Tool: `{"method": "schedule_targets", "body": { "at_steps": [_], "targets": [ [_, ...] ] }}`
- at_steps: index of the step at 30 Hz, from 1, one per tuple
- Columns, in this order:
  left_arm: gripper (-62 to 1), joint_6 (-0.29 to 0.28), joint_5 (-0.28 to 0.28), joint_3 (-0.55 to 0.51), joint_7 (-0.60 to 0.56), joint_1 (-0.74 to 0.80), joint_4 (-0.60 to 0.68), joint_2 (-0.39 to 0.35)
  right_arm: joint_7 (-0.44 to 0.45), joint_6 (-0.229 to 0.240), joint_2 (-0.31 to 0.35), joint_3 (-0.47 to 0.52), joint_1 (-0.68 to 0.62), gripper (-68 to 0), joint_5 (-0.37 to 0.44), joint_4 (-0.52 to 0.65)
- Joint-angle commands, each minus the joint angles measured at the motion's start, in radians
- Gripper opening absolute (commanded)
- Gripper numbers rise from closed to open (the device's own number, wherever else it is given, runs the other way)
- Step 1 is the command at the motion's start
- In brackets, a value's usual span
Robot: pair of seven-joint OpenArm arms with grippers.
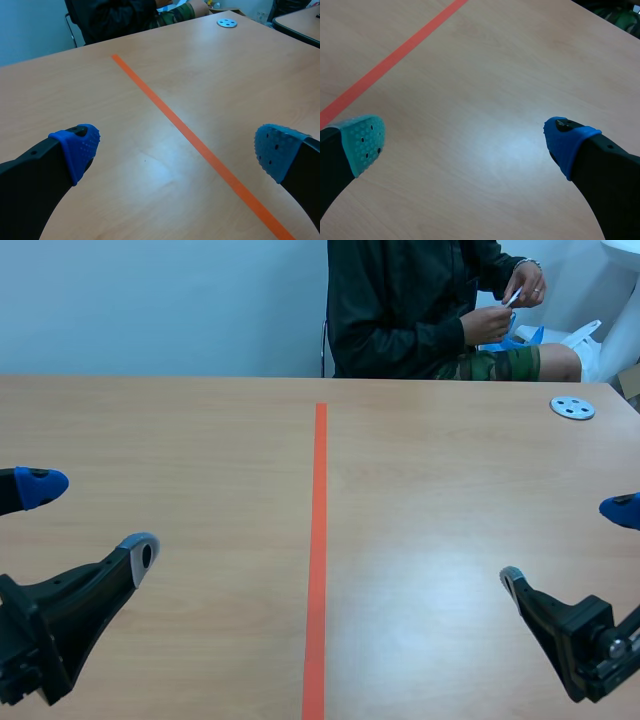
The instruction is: Sort the leaf by its shape. The table is split by an orange tape line. A compound leaf with several leaflets goes to the left side, a simple leaf with one blade goes to the right side. Return to the home posture when a red brick is placed on the table.
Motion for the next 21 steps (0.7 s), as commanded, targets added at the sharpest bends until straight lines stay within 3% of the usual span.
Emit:
{"method": "schedule_targets", "body": {
  "at_steps": [1, 21],
  "targets": [
    [1.4, -0.002, -0.008, 0.005, -0.016, -0.003, 0.013, 0.005, 0.013, -0.004, 0.008, 0.002, 0.012, 0.4, 0.003, 0.017],
    [1.4, -0.002, -0.008, 0.005, -0.015, -0.003, 0.013, 0.005, -0.048, -0.003, 0.008, 0.002, 0.011, 0.4, 0.003, 0.016]
  ]
}}
